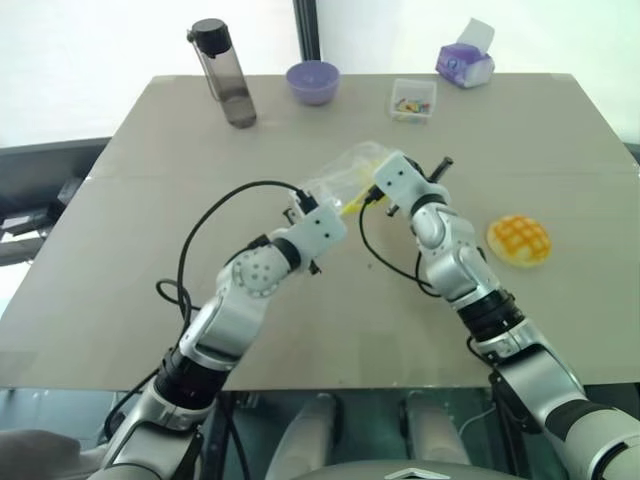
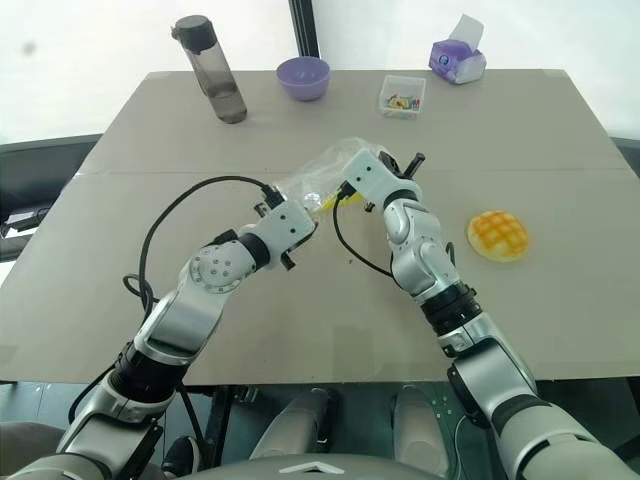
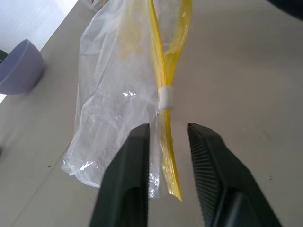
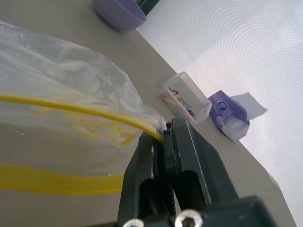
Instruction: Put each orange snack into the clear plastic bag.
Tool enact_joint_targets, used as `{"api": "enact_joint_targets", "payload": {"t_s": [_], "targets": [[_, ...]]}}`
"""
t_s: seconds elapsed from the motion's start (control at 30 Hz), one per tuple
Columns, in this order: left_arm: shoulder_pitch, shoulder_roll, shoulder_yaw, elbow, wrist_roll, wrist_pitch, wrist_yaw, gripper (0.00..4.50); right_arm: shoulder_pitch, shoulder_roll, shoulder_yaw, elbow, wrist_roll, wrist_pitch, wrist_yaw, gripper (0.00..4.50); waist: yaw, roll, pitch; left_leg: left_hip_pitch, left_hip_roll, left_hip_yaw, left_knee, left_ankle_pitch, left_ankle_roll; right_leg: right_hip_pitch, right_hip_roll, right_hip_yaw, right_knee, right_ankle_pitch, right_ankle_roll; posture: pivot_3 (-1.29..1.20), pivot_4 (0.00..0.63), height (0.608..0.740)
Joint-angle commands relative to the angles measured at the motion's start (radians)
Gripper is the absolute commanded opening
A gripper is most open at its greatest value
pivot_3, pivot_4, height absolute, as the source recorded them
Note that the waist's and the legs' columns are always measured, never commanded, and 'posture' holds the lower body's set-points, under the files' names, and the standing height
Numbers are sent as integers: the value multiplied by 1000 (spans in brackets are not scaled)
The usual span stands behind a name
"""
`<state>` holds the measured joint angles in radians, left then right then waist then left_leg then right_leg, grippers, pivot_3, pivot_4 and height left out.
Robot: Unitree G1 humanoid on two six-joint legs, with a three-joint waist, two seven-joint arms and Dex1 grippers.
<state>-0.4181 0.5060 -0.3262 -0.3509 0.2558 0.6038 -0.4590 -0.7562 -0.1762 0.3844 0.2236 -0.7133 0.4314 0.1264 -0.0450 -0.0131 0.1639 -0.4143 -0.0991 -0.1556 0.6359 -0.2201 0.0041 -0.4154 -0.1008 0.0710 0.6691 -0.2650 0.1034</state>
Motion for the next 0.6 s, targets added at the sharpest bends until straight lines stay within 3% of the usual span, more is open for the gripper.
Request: {"api": "enact_joint_targets", "payload": {"t_s": [0.03,0.13,0.23,0.3,0.33,0.57,0.6], "targets": [[4,-3,10,-17,22,-16,6,2149,-17,0,0,-34,-3,-17,-4,236,0,0,0,0,0,0,0,0,0,0,0,0,0,0,0,0,150,739],[6,-9,14,-17,24,-24,8,2149,-18,1,1,-32,-3,-19,-5,236,0,0,0,0,0,0,0,0,0,0,0,0,1,0,0,0,150,739],[8,-16,20,-16,24,-30,8,1294,-16,0,1,-32,-3,-21,-6,236,0,0,0,0,0,0,1,0,0,0,0,0,1,0,0,0,150,739],[9,-17,22,-12,26,-34,7,237,-14,1,1,-34,-2,-21,-5,236,0,0,0,0,0,0,1,0,0,0,0,0,2,0,0,0,150,739],[10,-17,22,-10,27,-36,7,49,-12,1,0,-35,-1,-21,-4,236,0,0,0,0,0,0,1,0,0,0,0,0,2,0,0,0,150,739],[5,-16,26,-1,33,-28,6,49,-16,14,-12,-21,-7,37,-3,236,0,0,0,0,0,0,1,0,0,0,0,0,3,0,0,0,150,739],[4,-17,28,1,32,-28,6,17,-16,15,-20,-19,0,37,-9,480,0,0,0,0,0,0,1,0,0,0,0,0,3,0,0,0,150,739]]}}
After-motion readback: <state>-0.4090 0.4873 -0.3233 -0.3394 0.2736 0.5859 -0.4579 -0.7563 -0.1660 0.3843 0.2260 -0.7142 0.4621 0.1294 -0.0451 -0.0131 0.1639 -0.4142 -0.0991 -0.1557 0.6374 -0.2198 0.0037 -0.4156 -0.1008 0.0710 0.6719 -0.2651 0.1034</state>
